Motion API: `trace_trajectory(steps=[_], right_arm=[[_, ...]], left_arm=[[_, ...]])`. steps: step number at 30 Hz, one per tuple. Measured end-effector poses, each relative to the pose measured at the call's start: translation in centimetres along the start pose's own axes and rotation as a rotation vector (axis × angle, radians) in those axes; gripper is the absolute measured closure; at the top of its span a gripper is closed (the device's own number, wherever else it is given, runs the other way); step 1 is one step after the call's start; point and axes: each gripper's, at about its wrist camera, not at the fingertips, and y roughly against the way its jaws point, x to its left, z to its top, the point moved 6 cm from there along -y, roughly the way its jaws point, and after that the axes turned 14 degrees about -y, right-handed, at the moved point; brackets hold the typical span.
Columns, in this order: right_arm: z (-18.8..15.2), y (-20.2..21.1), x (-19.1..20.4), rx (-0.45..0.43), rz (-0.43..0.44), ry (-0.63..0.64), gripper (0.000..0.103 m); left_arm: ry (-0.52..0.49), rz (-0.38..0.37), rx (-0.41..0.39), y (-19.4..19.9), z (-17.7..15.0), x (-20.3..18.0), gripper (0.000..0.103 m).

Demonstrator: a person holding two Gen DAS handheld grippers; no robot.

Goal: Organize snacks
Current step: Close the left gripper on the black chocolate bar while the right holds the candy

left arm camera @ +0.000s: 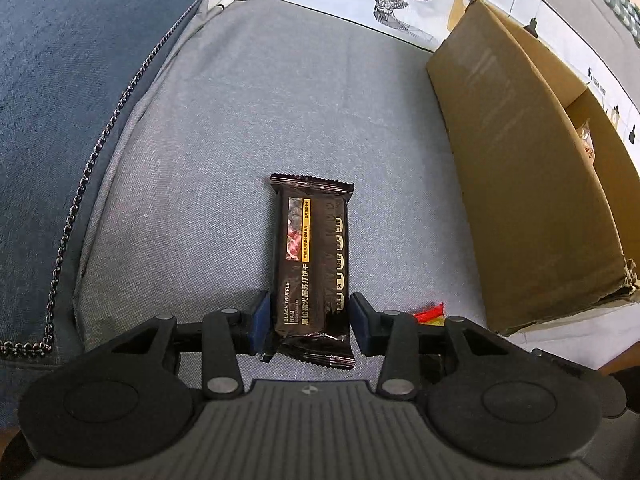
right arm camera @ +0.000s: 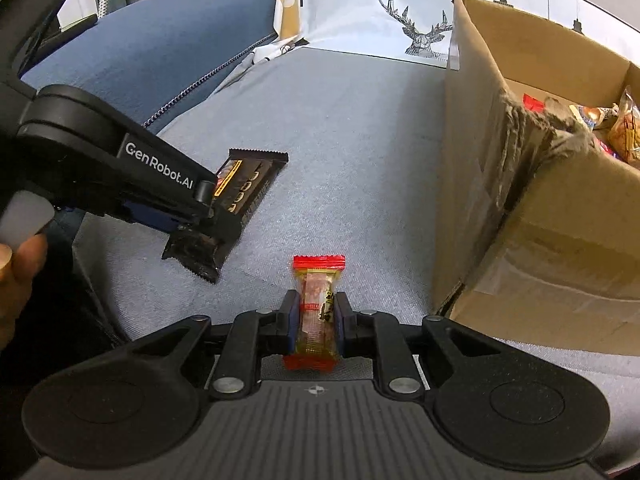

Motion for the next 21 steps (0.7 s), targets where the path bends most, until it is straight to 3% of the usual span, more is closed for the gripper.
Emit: trace_trajectory(steps=[21], right_arm=[[-0.33, 0.00, 0.50, -0.015, -0.016, 0.043, 0.082]], left_arm=[[0.005, -0.012, -0.016, 0.05, -0.02, 0.18, 0.051]])
